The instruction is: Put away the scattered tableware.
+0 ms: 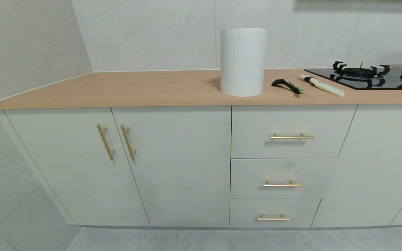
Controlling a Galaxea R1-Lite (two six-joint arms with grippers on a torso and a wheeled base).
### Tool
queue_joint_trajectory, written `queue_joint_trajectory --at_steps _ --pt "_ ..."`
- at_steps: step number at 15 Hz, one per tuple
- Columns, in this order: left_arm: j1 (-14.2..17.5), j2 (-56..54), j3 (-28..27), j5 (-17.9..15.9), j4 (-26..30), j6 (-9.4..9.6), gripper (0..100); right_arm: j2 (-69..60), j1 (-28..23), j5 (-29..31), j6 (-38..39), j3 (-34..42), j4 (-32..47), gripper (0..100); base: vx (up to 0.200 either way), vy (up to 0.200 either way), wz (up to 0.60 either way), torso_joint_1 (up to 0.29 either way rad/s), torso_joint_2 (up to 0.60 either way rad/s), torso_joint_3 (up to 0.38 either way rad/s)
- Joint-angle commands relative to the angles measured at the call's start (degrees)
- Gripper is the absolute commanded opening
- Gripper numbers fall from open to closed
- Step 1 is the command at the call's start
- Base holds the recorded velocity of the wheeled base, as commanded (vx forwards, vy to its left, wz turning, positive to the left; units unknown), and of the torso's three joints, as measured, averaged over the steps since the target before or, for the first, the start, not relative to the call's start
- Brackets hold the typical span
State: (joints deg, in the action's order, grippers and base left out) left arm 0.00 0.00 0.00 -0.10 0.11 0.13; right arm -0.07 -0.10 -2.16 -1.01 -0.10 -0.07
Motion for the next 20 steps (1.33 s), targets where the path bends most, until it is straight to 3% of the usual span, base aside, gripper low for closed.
queue_joint_trajectory --at_steps 1,3,6,9,12,15,17,20 --pt "0.0 0.0 0.0 0.0 0.0 -0.05 100 0.1 0.0 0.0 0.0 0.0 0.0 100 0.000 0.000 0.00 0.000 0.00 0.000" --pt "0.0 0.0 0.0 0.0 0.0 0.04 100 0.1 0.0 0.4 -0.4 -0.3 -0.2 100 0.000 0.000 0.00 0.000 0.00 0.000" --pt "0.0 0.0 0.0 0.0 0.0 -0.05 100 3.1 0.9 0.3 1.1 -8.5 1.8 100 0.000 0.000 0.00 0.000 0.00 0.000" --pt "0.0 0.0 0.0 0.0 0.1 0.04 100 14.7 3.1 -5.4 1.1 -11.5 3.3 100 0.000 0.000 0.00 0.000 0.00 0.000" --pt "0.0 0.0 0.0 0.0 0.0 0.04 100 36.6 4.8 -11.1 0.1 -15.7 2.8 100 0.000 0.000 0.00 0.000 0.00 0.000" --pt "0.0 0.0 0.0 0.0 0.0 -0.05 100 54.7 9.2 -11.1 0.3 -21.9 1.0 100 0.000 0.000 0.00 0.000 0.00 0.000" --pt "0.0 0.0 0.0 0.0 0.0 0.04 100 64.2 9.6 -10.9 0.3 -24.1 -1.9 100 0.000 0.000 0.00 0.000 0.00 0.000" --pt "0.0 0.0 0.0 0.0 0.0 0.04 100 87.0 9.6 -9.4 0.2 -27.2 -15.4 100 0.000 0.000 0.00 0.000 0.00 0.000"
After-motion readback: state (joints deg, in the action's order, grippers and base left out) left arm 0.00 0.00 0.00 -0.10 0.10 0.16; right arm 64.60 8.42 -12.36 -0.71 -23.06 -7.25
